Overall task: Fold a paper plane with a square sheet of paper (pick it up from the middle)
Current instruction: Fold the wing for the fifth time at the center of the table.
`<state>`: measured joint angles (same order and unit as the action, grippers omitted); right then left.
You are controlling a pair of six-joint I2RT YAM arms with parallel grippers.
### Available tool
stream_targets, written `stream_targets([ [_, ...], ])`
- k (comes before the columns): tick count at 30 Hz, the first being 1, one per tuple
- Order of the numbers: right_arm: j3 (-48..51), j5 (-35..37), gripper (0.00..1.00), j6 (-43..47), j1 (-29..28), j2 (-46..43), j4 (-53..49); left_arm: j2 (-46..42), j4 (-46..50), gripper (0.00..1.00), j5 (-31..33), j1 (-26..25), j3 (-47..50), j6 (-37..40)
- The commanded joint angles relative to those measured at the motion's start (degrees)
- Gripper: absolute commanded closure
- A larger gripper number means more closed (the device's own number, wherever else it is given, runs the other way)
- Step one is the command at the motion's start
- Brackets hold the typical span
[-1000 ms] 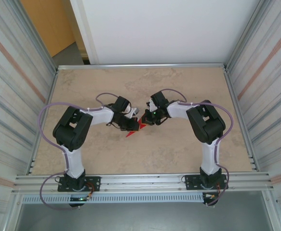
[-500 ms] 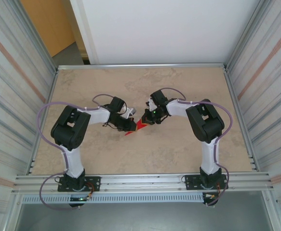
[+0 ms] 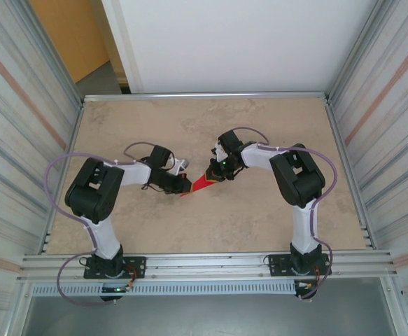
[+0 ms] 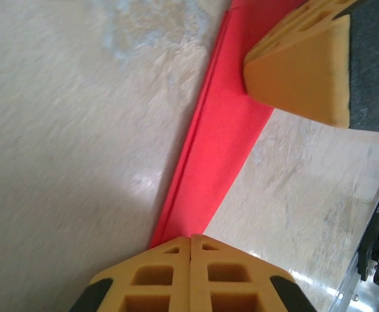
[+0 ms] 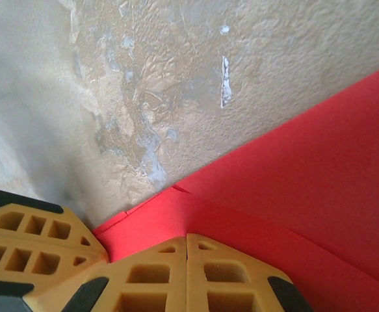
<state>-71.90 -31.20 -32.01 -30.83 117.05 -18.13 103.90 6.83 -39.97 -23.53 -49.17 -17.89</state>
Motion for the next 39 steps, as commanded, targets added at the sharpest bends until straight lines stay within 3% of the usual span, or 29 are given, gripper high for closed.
stream_targets([
  [1,2.2,11.4,0.98,2.5,2.3,4.9,-11.0,-0.6,7.3,1.0,4.4,2.2,5.4,-2.8],
  [22,-1.3,10.2,0.98,4.9,3.5,5.5,-12.1,-9.0,6.4,1.0,8.0,2.5,13.4,-8.2],
  [32,-4.5,3.3,0.95,10.5,3.2,1.7,-12.6,-17.2,6.8,1.0,8.0,2.4,12.1,-9.6],
  [36,-7.2,1.8,0.87,10.4,2.4,-3.9,-14.3,-22.3,9.1,0.9,10.9,2.4,9.6,-11.1],
  [39,-7.4,4.4,0.75,8.0,1.8,-8.5,-15.3,-25.7,11.9,0.78,13.8,2.4,7.6,-11.8],
])
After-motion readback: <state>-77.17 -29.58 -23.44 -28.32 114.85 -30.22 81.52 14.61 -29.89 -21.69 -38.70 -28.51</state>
